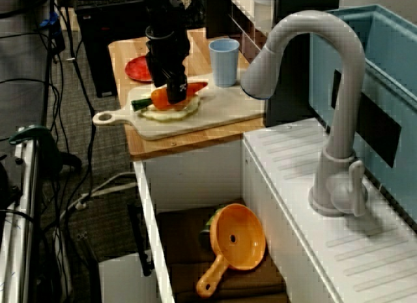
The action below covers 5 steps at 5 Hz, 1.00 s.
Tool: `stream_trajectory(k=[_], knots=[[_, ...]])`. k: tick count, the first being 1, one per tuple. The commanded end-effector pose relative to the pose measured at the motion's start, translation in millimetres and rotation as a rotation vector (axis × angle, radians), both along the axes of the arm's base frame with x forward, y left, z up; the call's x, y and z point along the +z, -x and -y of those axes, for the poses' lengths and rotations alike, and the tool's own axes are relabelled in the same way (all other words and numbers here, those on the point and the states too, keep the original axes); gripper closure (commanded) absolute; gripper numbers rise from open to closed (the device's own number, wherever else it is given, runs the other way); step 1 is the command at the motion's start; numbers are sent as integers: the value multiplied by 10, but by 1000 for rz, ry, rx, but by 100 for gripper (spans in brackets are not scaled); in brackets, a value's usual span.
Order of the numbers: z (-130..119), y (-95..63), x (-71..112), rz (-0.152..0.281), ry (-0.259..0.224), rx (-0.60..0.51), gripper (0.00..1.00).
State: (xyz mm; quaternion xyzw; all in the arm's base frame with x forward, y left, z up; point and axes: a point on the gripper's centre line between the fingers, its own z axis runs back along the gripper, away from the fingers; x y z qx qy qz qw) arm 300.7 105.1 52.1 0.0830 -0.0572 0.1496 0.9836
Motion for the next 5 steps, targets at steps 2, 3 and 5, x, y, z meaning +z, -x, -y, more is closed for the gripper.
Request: stream_trajectory(k=[2,3,5], knots=[[-58,12,165,77,-18,30,100],[-79,21,242,72,-3,39,100],[-270,24,584,99,21,49,100]])
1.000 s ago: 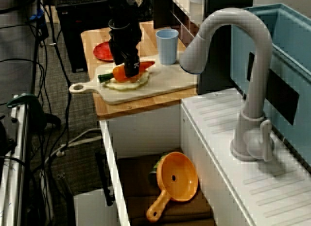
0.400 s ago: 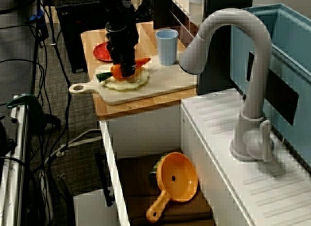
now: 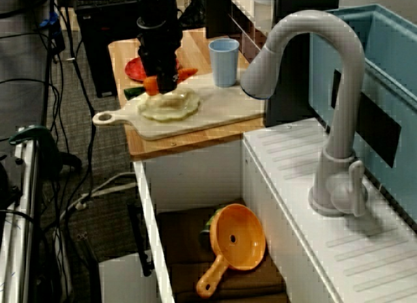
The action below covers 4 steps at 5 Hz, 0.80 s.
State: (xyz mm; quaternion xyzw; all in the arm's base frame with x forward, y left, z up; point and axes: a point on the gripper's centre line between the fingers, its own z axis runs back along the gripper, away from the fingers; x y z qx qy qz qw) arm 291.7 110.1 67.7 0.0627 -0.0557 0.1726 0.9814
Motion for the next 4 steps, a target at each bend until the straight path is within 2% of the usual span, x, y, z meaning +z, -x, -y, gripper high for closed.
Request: stream_trajectory(k=[1,2,4], knots=[[-525,-64,525,113,-31,39,100],[-840,-45,458,117,-62,72,100],[-1166,9,385,128,-67,120,100]])
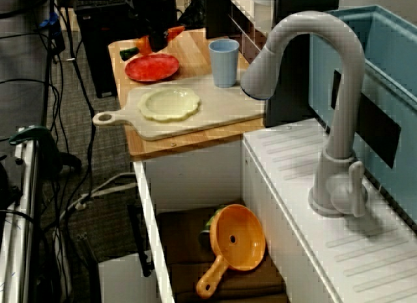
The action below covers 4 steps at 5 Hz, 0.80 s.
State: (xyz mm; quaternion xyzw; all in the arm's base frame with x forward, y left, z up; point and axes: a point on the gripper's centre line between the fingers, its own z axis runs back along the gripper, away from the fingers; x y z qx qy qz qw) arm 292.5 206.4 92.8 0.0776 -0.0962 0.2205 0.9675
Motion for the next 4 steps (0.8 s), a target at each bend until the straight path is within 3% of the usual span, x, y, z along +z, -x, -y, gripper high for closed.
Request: stream_trajectory(k=[1,4], knots=[[-212,21,98,43,-45,10,100],[-281,38,-138,22,-81,14,100]])
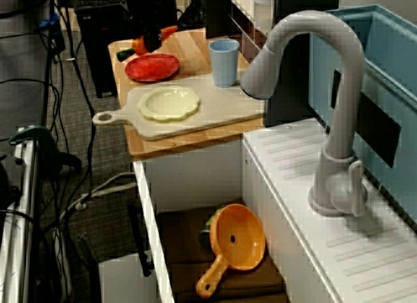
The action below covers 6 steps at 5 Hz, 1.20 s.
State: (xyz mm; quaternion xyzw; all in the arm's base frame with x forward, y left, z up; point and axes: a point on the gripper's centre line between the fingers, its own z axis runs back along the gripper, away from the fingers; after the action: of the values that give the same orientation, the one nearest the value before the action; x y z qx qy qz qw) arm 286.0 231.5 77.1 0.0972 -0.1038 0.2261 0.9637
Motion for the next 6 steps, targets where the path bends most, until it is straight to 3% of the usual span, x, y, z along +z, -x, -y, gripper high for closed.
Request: stream_trajectory(k=[1,3,4,6], knots=[[-25,-47,-72,12,-51,-1,100],[-60,-96,-167,-9,-74,14,100],[-67,-72,-144,-21,-65,6,0],[-64,-50,-40,-34,-22,-4,0]])
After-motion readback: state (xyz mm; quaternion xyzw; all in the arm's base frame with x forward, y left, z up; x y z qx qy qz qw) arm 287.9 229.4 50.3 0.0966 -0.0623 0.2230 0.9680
